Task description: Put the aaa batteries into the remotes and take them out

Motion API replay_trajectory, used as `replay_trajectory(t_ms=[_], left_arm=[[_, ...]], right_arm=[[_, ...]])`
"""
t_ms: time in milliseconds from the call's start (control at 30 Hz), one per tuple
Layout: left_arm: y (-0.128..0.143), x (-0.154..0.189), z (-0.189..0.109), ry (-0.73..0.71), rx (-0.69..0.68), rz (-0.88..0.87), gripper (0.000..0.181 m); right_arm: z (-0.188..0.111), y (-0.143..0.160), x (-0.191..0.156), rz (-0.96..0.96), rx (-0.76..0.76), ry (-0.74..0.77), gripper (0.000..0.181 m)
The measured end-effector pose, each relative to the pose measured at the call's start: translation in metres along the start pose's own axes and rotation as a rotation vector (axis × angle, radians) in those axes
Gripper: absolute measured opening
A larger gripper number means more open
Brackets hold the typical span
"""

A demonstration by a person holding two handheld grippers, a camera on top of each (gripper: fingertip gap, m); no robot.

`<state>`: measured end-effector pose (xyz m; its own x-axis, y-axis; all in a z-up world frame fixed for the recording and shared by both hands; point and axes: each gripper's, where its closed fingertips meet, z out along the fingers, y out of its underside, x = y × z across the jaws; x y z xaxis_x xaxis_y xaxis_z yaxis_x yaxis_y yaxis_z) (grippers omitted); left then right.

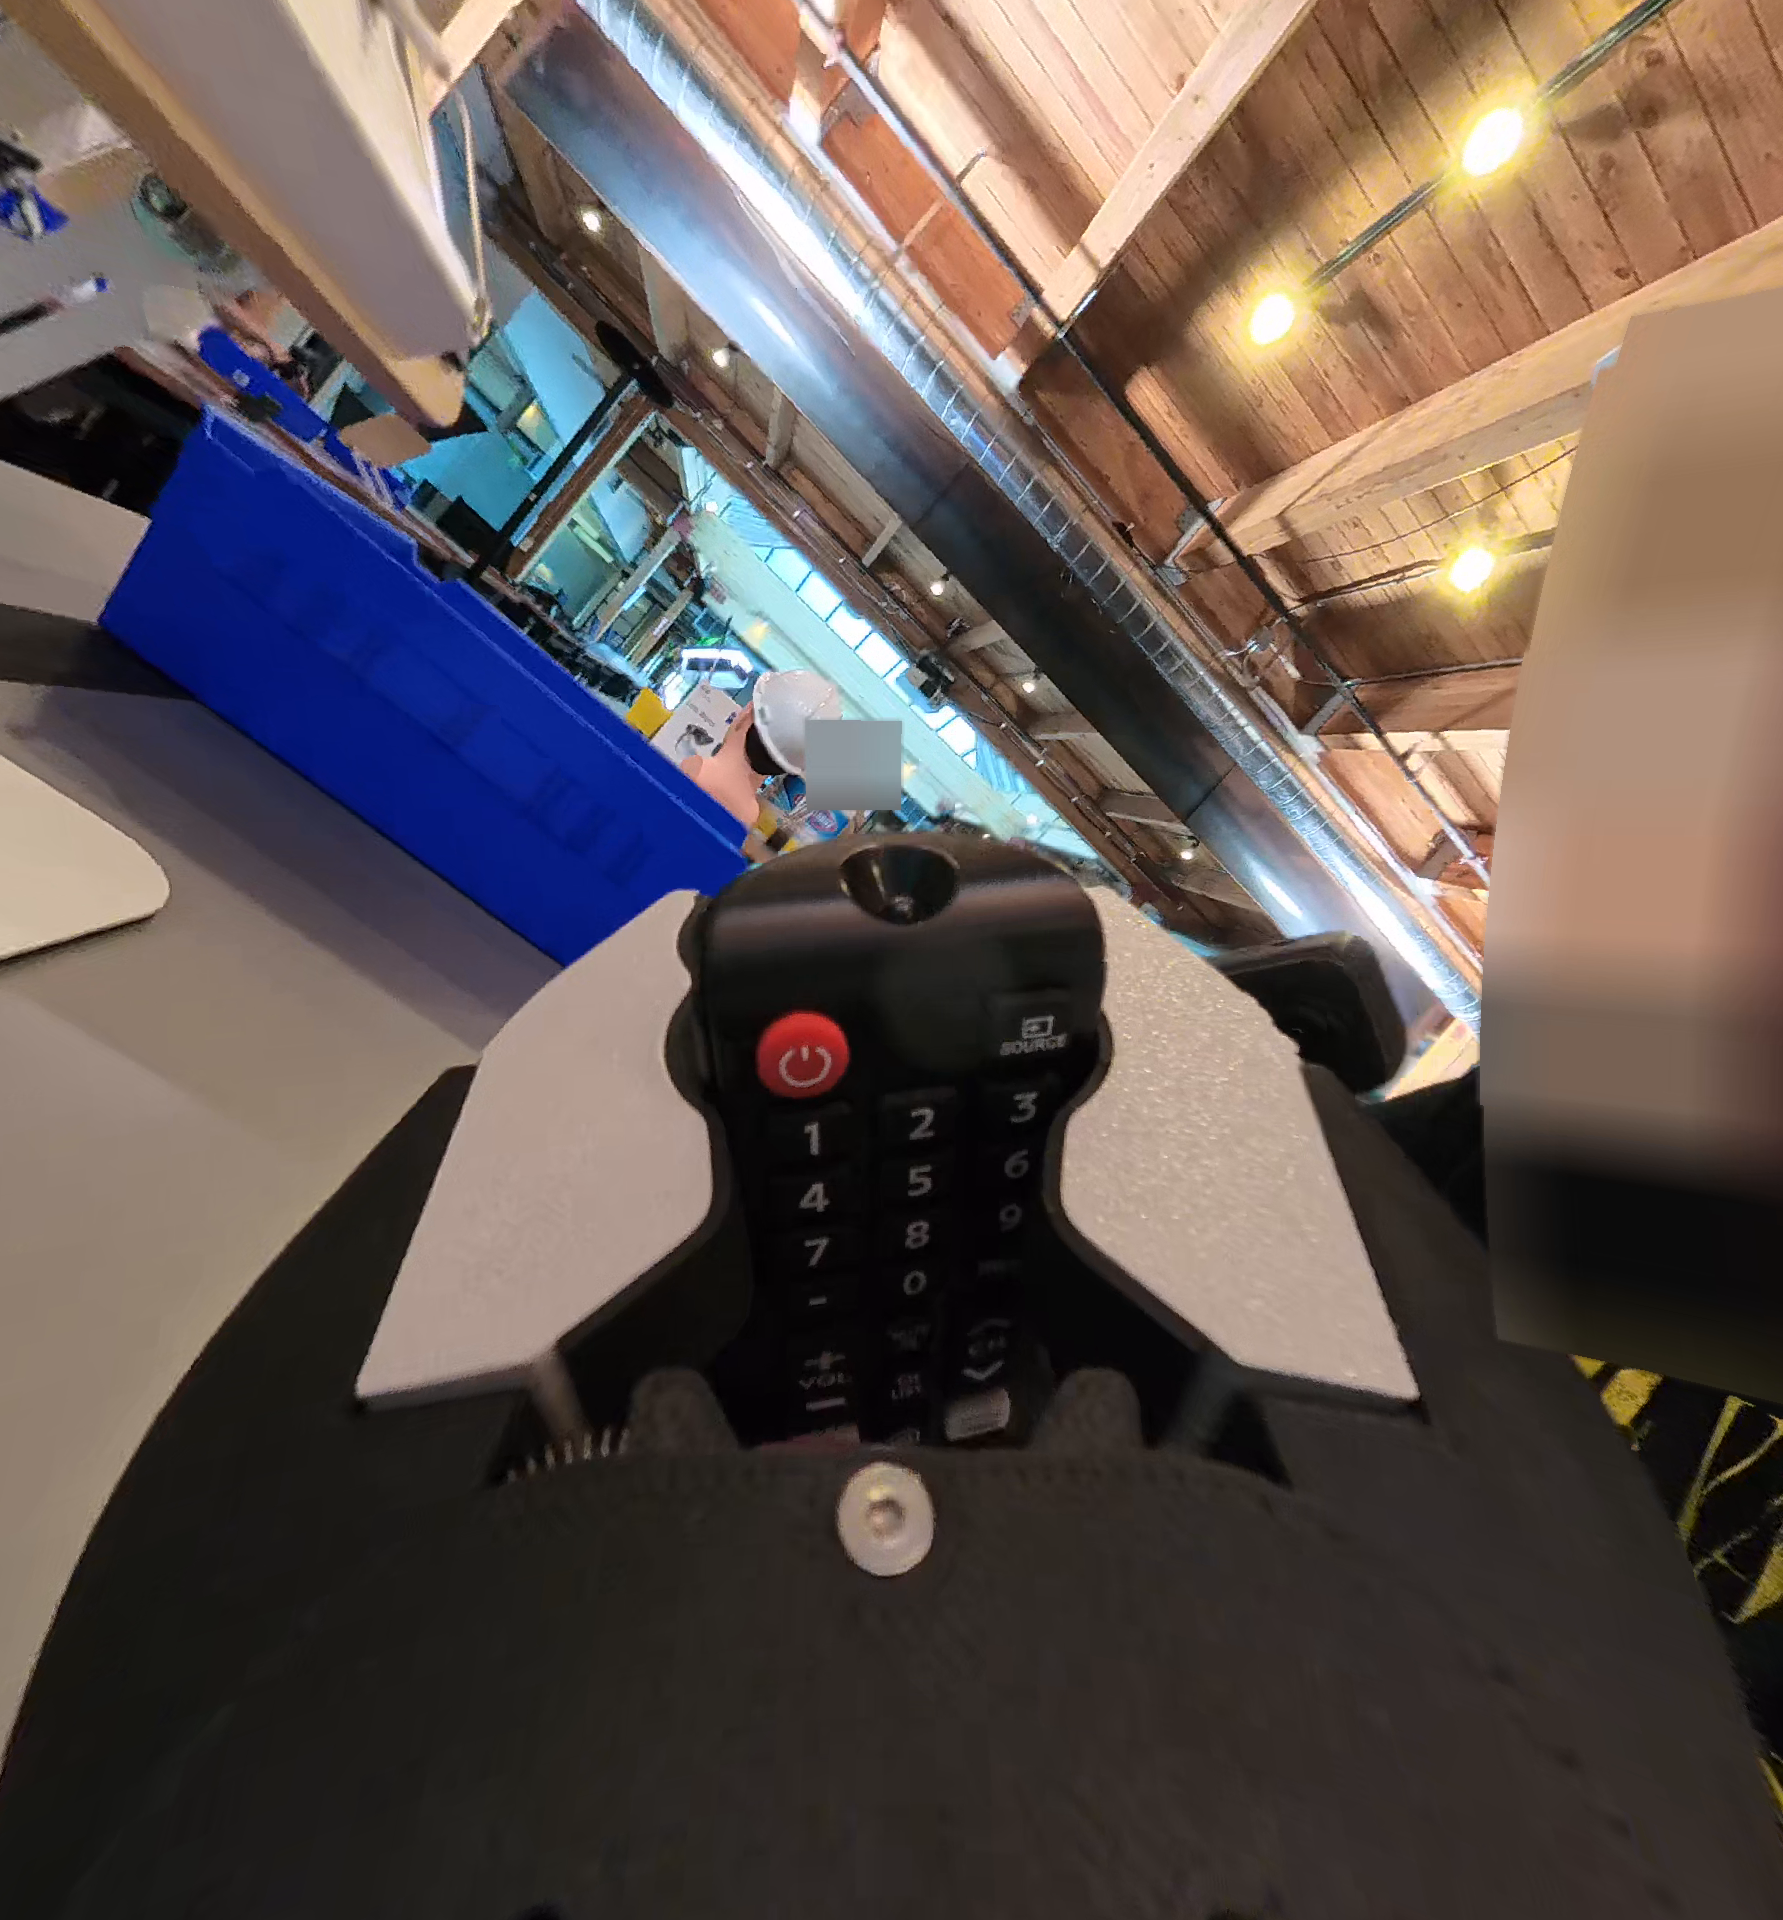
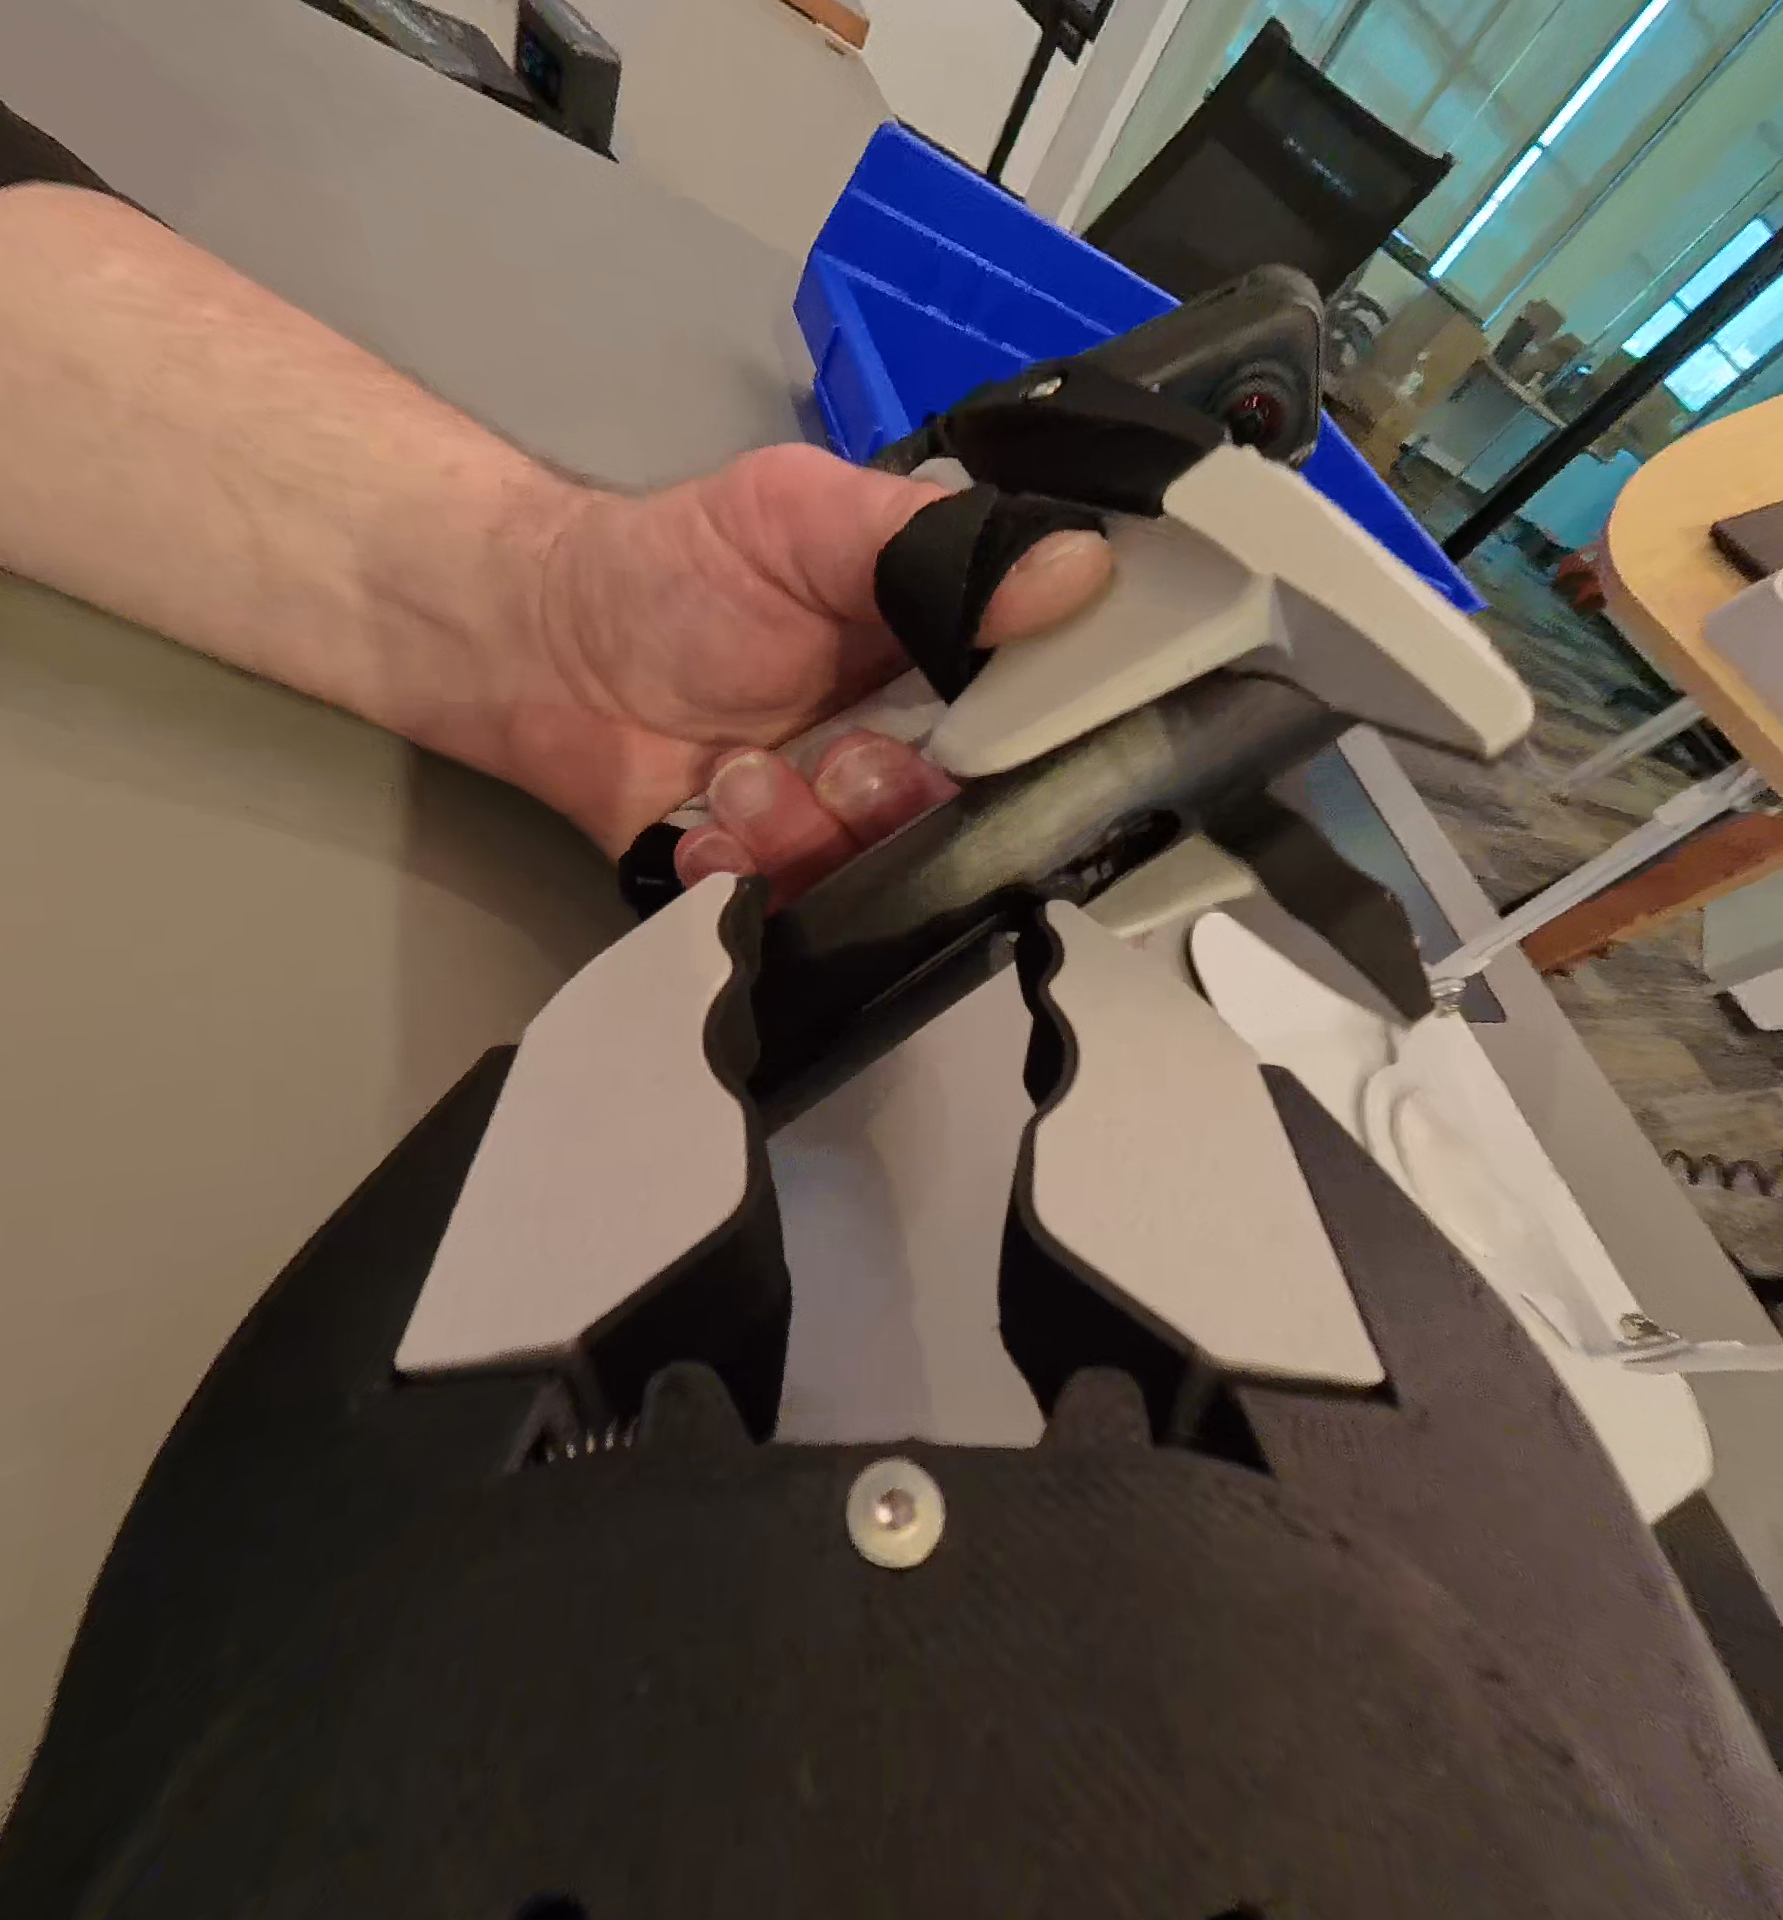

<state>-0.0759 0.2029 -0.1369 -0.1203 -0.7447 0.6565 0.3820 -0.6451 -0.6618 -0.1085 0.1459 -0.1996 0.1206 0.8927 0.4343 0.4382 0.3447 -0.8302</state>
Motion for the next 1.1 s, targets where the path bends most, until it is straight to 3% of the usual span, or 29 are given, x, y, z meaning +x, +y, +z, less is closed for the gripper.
replay_trajectory(t_ms=[67,133,200,367,500,567,633,667,800,867,1100], left_arm=[[-0.009,0.001,-0.005,-0.006,0.044,0.009,0.064],[-0.013,0.003,-0.009,0.01,0.051,0.011,0.064],[-0.017,0.004,-0.013,0.012,0.059,0.027,0.064],[-0.03,0.018,-0.016,0.081,0.126,0.07,0.068],[-0.032,0.045,-0.003,0.16,0.142,0.188,0.068],[-0.025,0.057,0.007,0.198,0.105,0.231,0.065],[-0.018,0.062,0.013,0.191,0.058,0.259,0.066],[-0.016,0.062,0.015,0.176,0.047,0.283,0.068],[-0.017,0.055,0.013,0.064,-0.008,0.345,0.073],[-0.013,0.045,0.011,-0.024,-0.076,0.348,0.072],[-0.02,0.029,0.001,-0.181,-0.1,0.35,0.046]], right_arm=[[-0.007,-0.003,-0.008,-0.02,0.019,-0.071,0.039],[-0.01,-0.002,-0.004,-0.041,0.018,-0.023,0.026],[-0.01,0.008,-0.001,0.021,-0.02,-0.031,0.047],[-0.013,0.011,0.005,0.229,-0.031,-0.095,0.049],[0.001,0.007,-0.019,0.522,-0.028,-0.328,0.086],[-0.001,-0.008,-0.024,0.655,0.068,-0.443,0.073],[-0.002,-0.01,-0.025,0.691,0.072,-0.489,0.053],[-0.004,-0.008,-0.025,0.686,0.067,-0.498,0.052],[-0.009,-0.003,-0.011,0.602,0.026,-0.368,0.052],[-0.009,0.007,0.007,0.516,-0.022,-0.207,0.052],[-0.003,0.031,0.014,0.354,-0.134,-0.033,0.053]])
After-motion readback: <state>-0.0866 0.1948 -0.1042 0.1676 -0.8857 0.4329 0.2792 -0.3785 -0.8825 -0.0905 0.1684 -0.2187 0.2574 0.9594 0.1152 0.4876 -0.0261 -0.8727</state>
